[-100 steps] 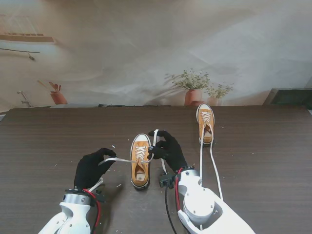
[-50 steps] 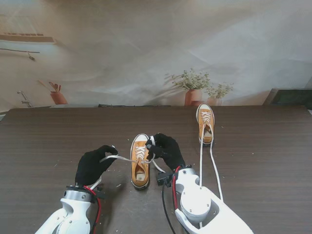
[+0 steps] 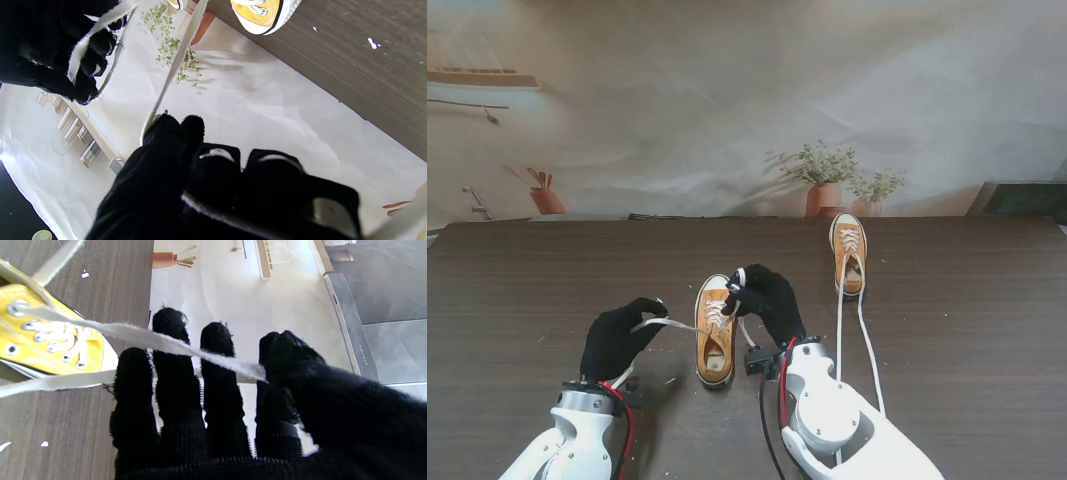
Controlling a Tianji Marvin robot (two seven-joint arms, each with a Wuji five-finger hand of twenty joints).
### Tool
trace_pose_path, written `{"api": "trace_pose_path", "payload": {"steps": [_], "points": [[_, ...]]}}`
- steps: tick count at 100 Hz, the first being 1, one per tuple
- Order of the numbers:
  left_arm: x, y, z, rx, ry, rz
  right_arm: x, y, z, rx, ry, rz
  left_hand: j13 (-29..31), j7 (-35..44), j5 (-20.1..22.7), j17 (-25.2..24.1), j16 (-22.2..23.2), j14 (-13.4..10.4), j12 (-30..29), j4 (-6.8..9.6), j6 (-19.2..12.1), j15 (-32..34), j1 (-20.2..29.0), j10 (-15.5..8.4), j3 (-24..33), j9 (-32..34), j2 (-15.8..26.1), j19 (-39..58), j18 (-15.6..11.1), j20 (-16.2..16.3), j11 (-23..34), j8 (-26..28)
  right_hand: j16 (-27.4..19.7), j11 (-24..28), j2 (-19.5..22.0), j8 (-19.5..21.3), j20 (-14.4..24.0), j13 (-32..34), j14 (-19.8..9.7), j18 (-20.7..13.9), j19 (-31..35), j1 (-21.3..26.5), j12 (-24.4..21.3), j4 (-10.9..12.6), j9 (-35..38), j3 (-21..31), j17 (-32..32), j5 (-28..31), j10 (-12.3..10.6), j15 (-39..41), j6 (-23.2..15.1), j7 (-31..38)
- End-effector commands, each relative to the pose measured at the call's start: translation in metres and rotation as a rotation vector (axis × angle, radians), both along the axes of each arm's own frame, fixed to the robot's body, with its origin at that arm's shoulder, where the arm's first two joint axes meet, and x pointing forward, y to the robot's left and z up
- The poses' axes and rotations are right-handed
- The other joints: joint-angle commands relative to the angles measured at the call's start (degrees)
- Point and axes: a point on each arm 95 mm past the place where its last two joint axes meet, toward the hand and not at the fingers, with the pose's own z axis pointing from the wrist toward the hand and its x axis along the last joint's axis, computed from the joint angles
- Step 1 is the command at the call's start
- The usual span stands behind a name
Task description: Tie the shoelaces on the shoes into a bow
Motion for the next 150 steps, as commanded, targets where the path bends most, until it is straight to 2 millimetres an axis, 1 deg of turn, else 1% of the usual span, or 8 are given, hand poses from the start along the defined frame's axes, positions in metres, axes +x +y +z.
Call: {"api": "trace_pose_path", "payload": {"steps": [1, 21, 35, 52, 66, 100, 122, 150], "points": [[-0.001, -0.002, 0.003, 0.004, -0.001, -0.015, -0.001, 0.002, 0.001, 0.012, 0.004, 0.019, 2.33, 0.64, -0.37, 0.93, -0.51, 1.82, 1.67, 0.29, -2.15, 0.27, 2.18, -1.73, -2.14, 1.98, 2.10, 7.63, -3.45, -0.74, 0.75, -0.27, 1.29, 1.29, -0.19, -0.43, 0.70, 3.10, -0.22, 0.51, 2.00, 0.27, 0.53, -1.20, 1.86, -1.96, 1.24, 2.64, -0.91, 1.84, 0.37, 3.22], [-0.001, -0.002, 0.002, 0.004, 0.001, -0.018, -0.002, 0.006, 0.001, 0.088, 0.038, 0.010, 2.36, 0.66, -0.40, 0.93, -0.56, 1.76, 1.67, 0.30, -2.19, 0.21, 2.18, -1.75, -2.19, 1.97, 2.19, 7.52, -3.34, -0.79, 0.76, -0.29, -0.87, -3.19, -0.66, -1.55, -1.63, 1.65, -0.39, -0.58, -1.56, 1.22, -2.35, -1.00, 1.27, -1.64, 0.87, 2.70, -0.66, -3.72, -0.91, 2.42], [-0.001, -0.002, 0.002, 0.002, 0.008, -0.019, -0.002, 0.007, 0.003, 0.120, 0.058, 0.002, 2.36, 0.66, -0.39, 0.92, -0.57, 1.76, 1.66, 0.29, -2.17, 0.20, 2.13, -1.77, -2.25, 1.97, 2.25, 7.46, -3.28, -0.82, 0.77, -0.30, 1.11, -0.53, -1.22, -2.00, -0.90, 4.89, -0.32, 1.09, 1.53, 1.80, -0.92, -0.91, 3.36, -1.54, 3.23, 2.81, -0.58, 0.19, -0.44, 2.32], [0.002, 0.001, 0.003, -0.003, -0.014, -0.022, 0.000, 0.007, 0.000, 0.104, 0.050, 0.006, 2.33, 0.61, -0.69, 0.85, -0.66, 1.69, 1.66, 0.16, -2.70, 0.00, 1.64, -2.02, -2.52, 1.73, 2.81, 7.15, -3.10, -0.96, 0.71, -0.30, 7.00, 12.89, -1.25, -2.30, 10.25, 7.59, -1.34, 3.01, 11.41, 2.26, 7.43, -0.62, 4.60, -2.21, 5.49, 2.62, -2.68, 17.14, -1.71, 2.17], [0.007, 0.004, 0.010, -0.039, -0.033, -0.030, 0.004, 0.008, -0.006, 0.061, 0.020, 0.010, 2.35, 0.72, -0.84, 0.71, -0.80, 1.60, 1.69, -0.03, -2.80, -0.30, 1.13, -2.24, -2.91, 1.53, 3.40, 6.25, -2.27, -1.37, 0.71, -0.23, 7.05, 17.53, -1.42, -2.70, 16.02, 7.74, -2.07, 3.02, 15.06, 2.05, 12.34, -0.61, 5.50, -2.34, 6.87, 3.12, -4.22, 25.98, -2.55, 1.60], [0.036, -0.003, 0.056, -0.046, -0.137, -0.108, 0.013, 0.012, -0.013, -0.045, -0.061, 0.020, 2.36, 0.91, -0.85, 0.71, -0.95, 1.17, 1.83, -0.06, -3.25, -0.63, 0.76, -3.00, -3.30, 1.34, 3.68, 5.99, -1.71, -1.63, 0.90, -0.16, 6.52, 21.90, 0.75, -5.86, 20.51, 5.35, -3.11, 2.18, 17.57, 1.79, 19.68, -0.72, 4.00, -3.53, 5.25, -0.47, -5.94, 32.98, -3.24, -1.58], [0.061, -0.021, 0.085, -0.060, -0.170, -0.177, 0.015, 0.014, -0.014, -0.086, -0.084, 0.090, 2.41, 1.08, -0.99, 0.71, -0.96, 0.64, 1.90, -0.04, -3.57, -0.65, 0.65, -3.34, -3.47, 1.35, 3.79, 5.88, -1.97, -1.78, 0.99, -0.16, 6.71, 26.93, 3.57, -8.83, 22.89, 0.96, -4.18, 0.50, 18.49, 0.82, 25.36, -0.70, -0.18, -5.45, 1.60, -3.76, -6.50, 36.63, -4.43, -2.70], [0.076, -0.048, 0.104, -0.088, -0.193, -0.244, 0.022, 0.011, -0.020, -0.118, -0.077, 0.160, 2.42, 1.27, -0.98, 0.74, -0.92, 0.32, 1.94, -0.02, -3.71, -0.56, 0.61, -3.57, -3.59, 1.39, 3.83, 5.96, -2.37, -1.91, 1.03, -0.19, 6.84, 27.68, 4.39, -12.50, 24.29, -3.72, -4.39, -0.40, 17.78, -3.07, 28.41, -0.99, -4.65, -4.86, -2.27, -6.30, -6.24, 36.92, -2.24, -6.25]]}}
